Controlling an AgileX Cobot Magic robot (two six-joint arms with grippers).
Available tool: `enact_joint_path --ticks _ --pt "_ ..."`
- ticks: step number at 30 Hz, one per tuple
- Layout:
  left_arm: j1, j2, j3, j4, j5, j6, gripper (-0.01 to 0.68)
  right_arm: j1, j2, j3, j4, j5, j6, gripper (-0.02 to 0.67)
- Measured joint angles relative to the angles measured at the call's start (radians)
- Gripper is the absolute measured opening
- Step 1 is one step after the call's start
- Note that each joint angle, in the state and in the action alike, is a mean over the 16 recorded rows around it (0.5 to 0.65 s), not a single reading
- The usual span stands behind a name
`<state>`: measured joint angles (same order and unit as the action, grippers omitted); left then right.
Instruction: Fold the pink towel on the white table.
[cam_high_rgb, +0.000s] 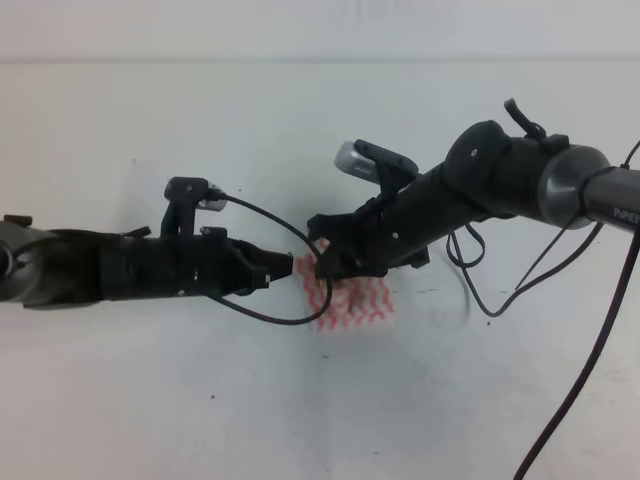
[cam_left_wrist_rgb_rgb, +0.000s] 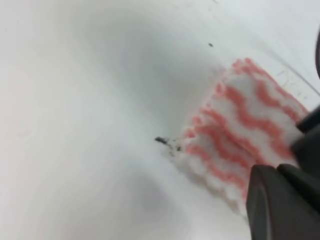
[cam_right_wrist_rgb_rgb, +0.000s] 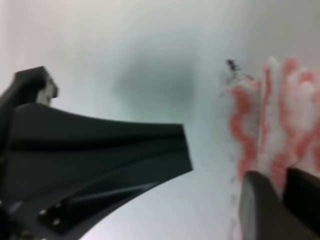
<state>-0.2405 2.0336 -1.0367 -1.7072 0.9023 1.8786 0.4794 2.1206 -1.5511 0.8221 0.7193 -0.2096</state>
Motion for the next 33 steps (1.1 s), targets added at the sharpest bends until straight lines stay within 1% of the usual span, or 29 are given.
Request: enact_joint_path --ticks 7,10,13,15,24,30,33 --pt "0.019 -0.006 -0.001 0.005 -0.008 -0.008 -0.005 0.000 0.001 -0.027 0.014 0.057 0.000 0.173" --pt "0.020 -0.008 -0.001 0.006 -0.010 -0.009 -0.005 -0.001 0.001 -0.042 0.001 0.087 0.003 0.187" --pt "0.020 -0.014 -0.001 0.002 -0.020 -0.009 -0.005 -0.002 0.000 -0.056 -0.021 0.118 0.008 0.183" --pt "0.020 -0.020 -0.002 -0.004 -0.029 -0.009 -0.005 -0.002 -0.001 -0.065 -0.035 0.137 0.011 0.171" --pt "0.020 -0.051 -0.002 -0.013 -0.082 -0.013 -0.005 -0.003 -0.005 -0.075 -0.085 0.209 0.026 0.053" --pt "0.020 -0.063 -0.002 -0.018 -0.100 -0.019 -0.005 0.000 0.003 -0.075 -0.090 0.242 0.027 0.007" --pt "0.020 -0.064 -0.002 -0.022 -0.100 -0.022 -0.005 0.001 0.012 -0.075 -0.092 0.254 0.028 0.001"
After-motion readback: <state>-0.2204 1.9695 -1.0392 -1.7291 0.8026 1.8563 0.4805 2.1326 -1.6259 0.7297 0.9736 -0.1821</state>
